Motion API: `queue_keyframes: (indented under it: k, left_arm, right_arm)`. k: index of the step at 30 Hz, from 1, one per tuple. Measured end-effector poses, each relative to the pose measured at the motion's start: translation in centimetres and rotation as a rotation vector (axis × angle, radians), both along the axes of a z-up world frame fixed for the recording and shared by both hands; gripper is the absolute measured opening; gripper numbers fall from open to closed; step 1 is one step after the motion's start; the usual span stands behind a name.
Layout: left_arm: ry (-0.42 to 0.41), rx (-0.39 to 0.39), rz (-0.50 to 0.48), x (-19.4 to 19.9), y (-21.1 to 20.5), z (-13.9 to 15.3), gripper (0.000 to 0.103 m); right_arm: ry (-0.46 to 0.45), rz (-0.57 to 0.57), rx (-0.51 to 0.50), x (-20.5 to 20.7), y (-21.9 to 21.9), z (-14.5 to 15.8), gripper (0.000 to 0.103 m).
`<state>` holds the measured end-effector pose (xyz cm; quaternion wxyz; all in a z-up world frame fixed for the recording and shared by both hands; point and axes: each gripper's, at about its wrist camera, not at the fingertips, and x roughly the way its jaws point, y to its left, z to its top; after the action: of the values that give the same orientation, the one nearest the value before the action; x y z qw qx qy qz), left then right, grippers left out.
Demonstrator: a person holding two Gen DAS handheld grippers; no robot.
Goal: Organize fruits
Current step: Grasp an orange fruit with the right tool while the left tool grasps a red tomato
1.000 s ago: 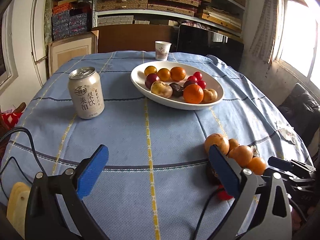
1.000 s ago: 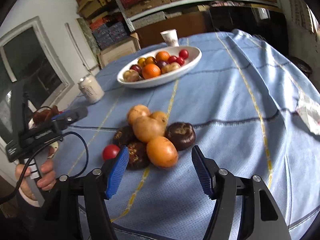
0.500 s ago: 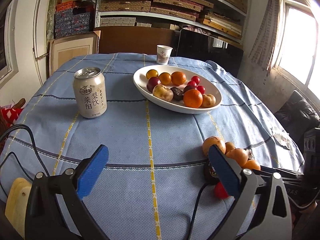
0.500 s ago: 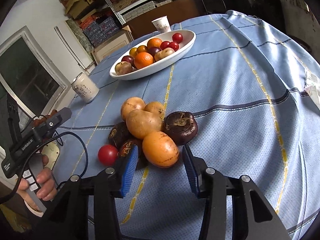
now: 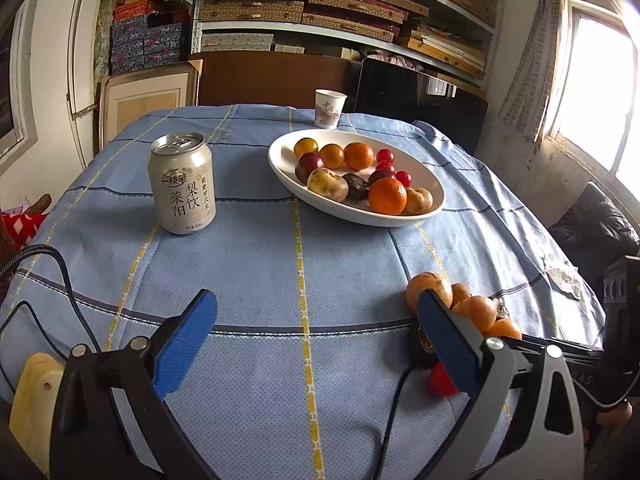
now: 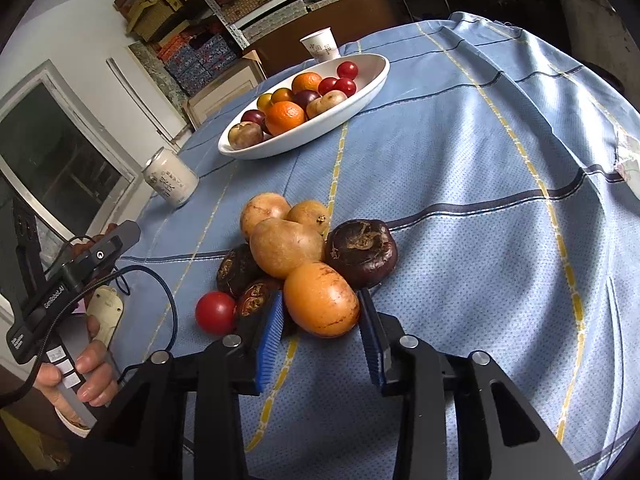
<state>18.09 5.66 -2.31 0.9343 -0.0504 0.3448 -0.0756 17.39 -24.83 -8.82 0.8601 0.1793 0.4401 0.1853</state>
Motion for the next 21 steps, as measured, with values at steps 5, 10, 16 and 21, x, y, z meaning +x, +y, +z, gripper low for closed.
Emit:
queue_keyframes:
  k: [5, 10, 16, 21]
  left_arm:
    - [0.020, -0.060, 0.005, 0.2, 1.2, -0.2, 0.098]
    - [0.060, -0.093, -0.177, -0.1, -0.7, -0.6, 0.098]
    - [0.040, 0.015, -0.417, -2.7, -5.1, -1.2, 0.096]
    - [0.091, 0.028, -0.460, -2.3, -6.2, -2.3, 0.073]
  right_arm:
    - [-0.107, -0.055, 0.001, -1.8, -2.5, 1.2, 0.037]
    - [-0.139, -0.114, 0.001, -2.4, -5.2, 1.4, 0.037]
    - [-0.179, -0.074, 0.042, -2.5, -5.3, 1.5, 0.037]
    - [-0.195, -0.068, 0.033, -2.8, -5.0, 1.7, 0.038]
